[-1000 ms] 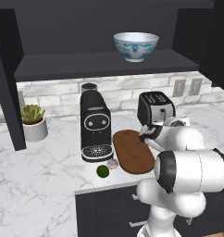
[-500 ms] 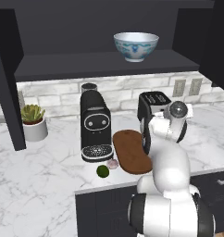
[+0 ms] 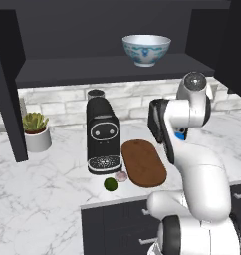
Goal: Open the cabinet. Place the bowl and condiment on the counter. Then place the lime and garlic on the cutting board.
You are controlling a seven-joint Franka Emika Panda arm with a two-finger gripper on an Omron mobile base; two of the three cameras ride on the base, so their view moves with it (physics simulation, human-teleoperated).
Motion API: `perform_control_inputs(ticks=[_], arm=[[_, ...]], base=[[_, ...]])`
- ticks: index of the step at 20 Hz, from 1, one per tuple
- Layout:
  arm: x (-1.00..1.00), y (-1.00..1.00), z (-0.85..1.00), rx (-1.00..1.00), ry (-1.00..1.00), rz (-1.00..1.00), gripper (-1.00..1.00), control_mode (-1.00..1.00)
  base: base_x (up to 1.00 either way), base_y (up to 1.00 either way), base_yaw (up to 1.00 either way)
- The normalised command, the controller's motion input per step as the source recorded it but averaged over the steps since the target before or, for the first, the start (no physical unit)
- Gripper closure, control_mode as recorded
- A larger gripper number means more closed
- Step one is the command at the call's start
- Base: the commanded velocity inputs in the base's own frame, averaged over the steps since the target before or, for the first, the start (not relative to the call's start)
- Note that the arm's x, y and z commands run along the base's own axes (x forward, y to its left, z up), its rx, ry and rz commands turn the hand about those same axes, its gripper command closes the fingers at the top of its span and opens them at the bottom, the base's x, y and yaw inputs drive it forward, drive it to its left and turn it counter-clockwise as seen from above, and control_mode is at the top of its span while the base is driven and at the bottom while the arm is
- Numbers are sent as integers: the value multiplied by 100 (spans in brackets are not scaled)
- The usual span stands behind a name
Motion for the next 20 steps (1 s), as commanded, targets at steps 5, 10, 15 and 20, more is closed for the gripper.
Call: perform_control_inputs(ticks=[5,10,15,20], arm=[[-49,39,84,-16,-12,8,-100,-100],[-26,51,100,-23,0,5,-100,-100],[3,65,81,-21,14,0,-100,-100],[21,27,68,-15,31,0,-100,-100]], base=[[0,0,0],[0,0,0],[0,0,0],[0,0,0]])
